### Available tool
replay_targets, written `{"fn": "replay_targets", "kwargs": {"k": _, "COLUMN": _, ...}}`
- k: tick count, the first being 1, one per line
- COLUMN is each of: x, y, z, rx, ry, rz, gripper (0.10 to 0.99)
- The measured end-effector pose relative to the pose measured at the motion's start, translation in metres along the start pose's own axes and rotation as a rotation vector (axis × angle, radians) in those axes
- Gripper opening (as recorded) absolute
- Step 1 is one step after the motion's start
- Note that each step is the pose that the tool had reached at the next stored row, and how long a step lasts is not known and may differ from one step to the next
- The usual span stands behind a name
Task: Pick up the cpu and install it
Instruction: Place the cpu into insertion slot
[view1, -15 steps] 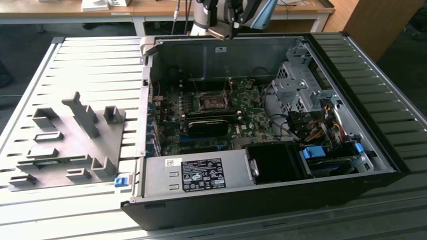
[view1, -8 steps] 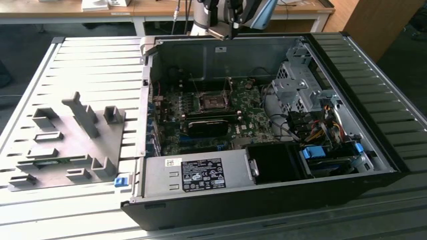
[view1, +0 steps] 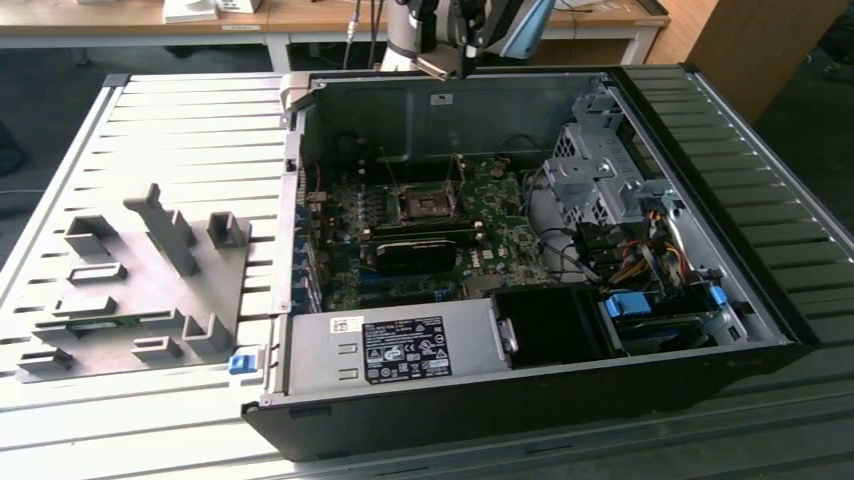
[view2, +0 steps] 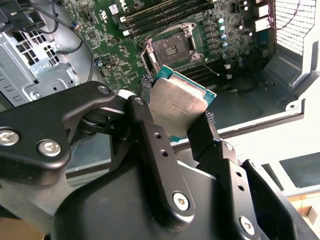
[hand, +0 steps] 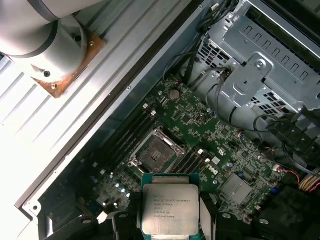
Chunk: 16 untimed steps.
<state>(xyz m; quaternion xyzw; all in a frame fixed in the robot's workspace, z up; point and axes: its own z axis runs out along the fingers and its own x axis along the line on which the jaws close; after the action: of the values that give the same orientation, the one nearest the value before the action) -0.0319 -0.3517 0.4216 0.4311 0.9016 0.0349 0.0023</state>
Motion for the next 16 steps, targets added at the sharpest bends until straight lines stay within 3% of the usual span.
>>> {"fn": "replay_targets", "kwargs": {"k": 16, "x": 0.0, "y": 0.0, "z": 0.0003, "rx": -0.002, "ry": -0.0039, "rz": 0.06, "gripper": 0.545}}
